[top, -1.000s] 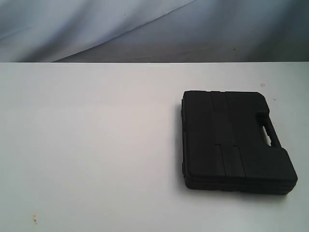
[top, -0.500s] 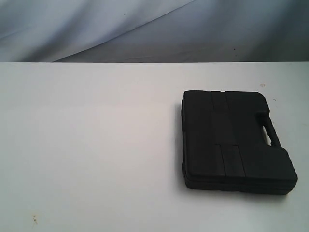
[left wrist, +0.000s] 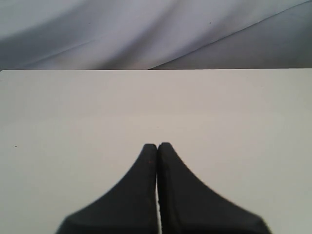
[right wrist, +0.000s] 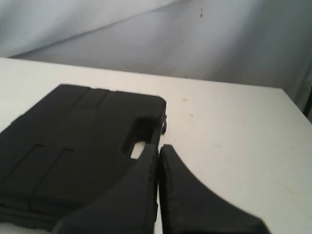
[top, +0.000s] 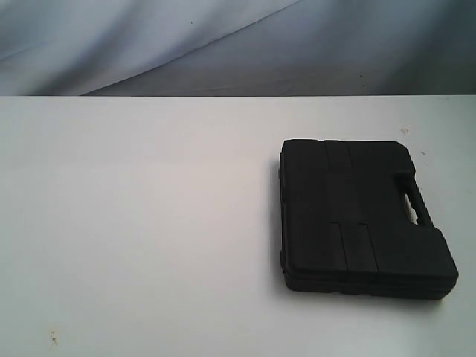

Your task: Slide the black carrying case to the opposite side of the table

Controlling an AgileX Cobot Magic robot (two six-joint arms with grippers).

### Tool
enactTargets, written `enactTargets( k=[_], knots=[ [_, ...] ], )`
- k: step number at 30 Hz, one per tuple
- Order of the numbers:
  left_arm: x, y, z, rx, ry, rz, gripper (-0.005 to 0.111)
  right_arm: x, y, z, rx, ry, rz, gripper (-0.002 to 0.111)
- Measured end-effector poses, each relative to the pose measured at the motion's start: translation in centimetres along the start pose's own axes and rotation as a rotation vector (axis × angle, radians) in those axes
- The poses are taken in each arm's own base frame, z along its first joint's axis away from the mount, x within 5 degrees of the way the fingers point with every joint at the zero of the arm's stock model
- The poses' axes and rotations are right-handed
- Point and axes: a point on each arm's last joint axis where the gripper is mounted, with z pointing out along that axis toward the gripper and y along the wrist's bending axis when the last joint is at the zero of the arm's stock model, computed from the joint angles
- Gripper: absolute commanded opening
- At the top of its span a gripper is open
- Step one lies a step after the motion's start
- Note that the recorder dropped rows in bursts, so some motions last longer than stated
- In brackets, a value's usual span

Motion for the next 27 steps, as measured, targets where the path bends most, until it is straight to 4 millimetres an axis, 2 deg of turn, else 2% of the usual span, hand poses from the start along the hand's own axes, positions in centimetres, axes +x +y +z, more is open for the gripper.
enactTargets(
  k=[27],
  knots=[
    [0.0, 0.0, 0.0, 0.0, 0.0, 0.0, 0.0, 0.28, -0.03, 0.0, 0.003, 0.031, -0.002, 0.0]
  ],
)
